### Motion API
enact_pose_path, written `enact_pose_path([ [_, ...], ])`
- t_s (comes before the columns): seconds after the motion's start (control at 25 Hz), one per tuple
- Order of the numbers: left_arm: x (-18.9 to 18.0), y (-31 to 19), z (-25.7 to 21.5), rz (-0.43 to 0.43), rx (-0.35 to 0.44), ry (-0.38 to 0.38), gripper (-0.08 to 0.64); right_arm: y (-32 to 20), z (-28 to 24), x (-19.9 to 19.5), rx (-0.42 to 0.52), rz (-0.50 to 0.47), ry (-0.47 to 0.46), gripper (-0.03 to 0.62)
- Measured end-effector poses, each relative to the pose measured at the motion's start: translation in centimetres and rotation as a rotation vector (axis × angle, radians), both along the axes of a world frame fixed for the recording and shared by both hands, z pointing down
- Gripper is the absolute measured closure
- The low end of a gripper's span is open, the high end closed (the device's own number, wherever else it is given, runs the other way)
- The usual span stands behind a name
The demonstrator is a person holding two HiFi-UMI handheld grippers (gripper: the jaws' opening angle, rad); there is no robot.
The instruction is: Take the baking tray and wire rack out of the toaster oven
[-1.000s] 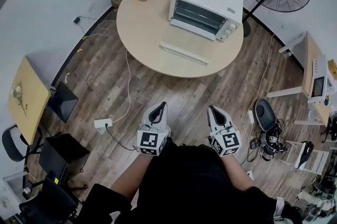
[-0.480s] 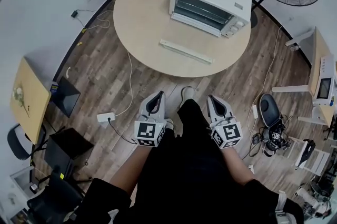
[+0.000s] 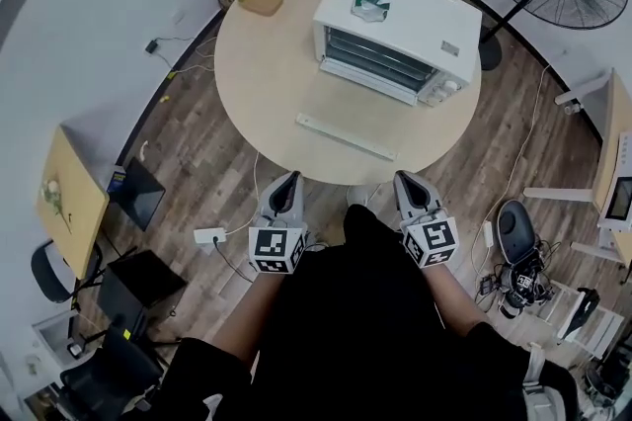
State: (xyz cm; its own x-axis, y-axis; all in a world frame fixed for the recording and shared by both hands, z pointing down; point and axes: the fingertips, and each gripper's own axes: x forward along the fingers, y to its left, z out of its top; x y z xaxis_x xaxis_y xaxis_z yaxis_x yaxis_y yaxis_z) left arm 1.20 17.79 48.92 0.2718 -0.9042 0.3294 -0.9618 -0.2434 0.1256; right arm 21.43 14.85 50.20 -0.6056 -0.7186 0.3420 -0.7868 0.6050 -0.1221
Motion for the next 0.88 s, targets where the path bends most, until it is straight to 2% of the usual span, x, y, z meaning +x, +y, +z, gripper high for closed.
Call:
enact_pose_path([
  [0.32,2.8,-8.2,-0.3,-0.032,0.002,0.003,0.541,-8.1,0.0,2.3,-0.006,-0.020,-0.028,0.591],
  [0.64,4.6,-12.3,0.5,-0.061,-0.025,-0.018,0.541,-12.2,1.4,2.9,-0.039,-0.091,-0.043,0.591],
  [0.88,5.4,-13.8,1.1,-0.085,-0.045,-0.025,0.541,-14.5,2.4,4.1,-0.053,-0.084,-0.054,0.591],
])
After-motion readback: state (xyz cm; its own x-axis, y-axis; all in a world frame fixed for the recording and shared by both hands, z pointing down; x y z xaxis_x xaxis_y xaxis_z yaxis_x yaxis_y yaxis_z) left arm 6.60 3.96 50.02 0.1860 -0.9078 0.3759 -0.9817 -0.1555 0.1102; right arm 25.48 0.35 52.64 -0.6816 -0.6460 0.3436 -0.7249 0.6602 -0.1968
